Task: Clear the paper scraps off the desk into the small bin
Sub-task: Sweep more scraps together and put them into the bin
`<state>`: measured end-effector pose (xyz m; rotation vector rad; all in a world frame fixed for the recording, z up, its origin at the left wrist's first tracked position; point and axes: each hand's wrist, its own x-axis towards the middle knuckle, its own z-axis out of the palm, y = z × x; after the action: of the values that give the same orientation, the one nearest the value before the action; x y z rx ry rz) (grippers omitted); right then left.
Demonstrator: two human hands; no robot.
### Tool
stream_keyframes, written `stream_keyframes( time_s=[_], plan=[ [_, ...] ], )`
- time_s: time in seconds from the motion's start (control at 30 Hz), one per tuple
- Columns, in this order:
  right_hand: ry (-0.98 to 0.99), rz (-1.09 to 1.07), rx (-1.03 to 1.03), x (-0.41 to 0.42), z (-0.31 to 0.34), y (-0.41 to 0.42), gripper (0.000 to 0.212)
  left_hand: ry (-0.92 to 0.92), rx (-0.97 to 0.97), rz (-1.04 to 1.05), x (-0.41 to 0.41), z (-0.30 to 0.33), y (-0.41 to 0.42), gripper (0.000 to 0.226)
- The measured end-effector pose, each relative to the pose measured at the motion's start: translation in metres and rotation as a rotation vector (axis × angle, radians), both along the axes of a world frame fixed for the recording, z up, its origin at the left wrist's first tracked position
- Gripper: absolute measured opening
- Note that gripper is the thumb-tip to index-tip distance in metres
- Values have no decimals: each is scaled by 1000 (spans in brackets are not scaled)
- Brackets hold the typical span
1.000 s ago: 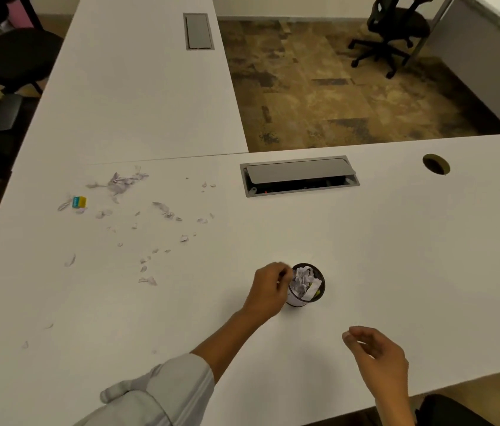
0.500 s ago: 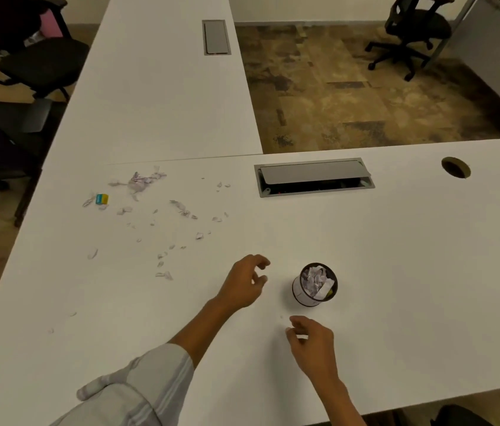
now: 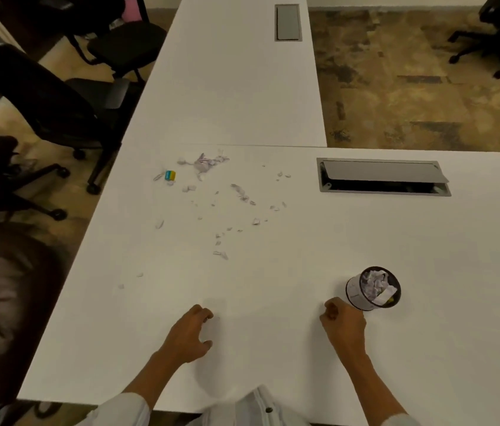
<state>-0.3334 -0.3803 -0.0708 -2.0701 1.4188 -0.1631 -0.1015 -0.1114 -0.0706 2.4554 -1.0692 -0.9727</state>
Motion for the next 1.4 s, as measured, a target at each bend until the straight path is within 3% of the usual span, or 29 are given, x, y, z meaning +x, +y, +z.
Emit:
stream_keyframes(
  time_s=[0.13,0.23,0.47,0.67,0.87,1.03,1.2,1.4],
  plan=[
    [-281,-88,-85,6,50,6,20,17,-6,-25,0,0,8,65],
    [-447,-259,-210,6,91,-15,14,14,-19,-29,-1,-6,12,54],
    [-319,-211,-238,0,105,-54,18,57,-121,51,5,-11,13,34],
    [-509,-52,-134,39,90,9,16,22,-171,-81,1,-22,30,38],
    [-359,261,143,101,17,107,13,-172,-223,-145,-12,-36,39,7],
    [-79,444,145,134,-12,145,20,-279,-196,-162,-15,-35,35,10],
    [50,610,2,156,-16,146,12,-298,-224,211,19,-21,45,7],
    [-43,461,46,180,-12,131,11,-360,-249,661,105,-1,66,13]
  ],
)
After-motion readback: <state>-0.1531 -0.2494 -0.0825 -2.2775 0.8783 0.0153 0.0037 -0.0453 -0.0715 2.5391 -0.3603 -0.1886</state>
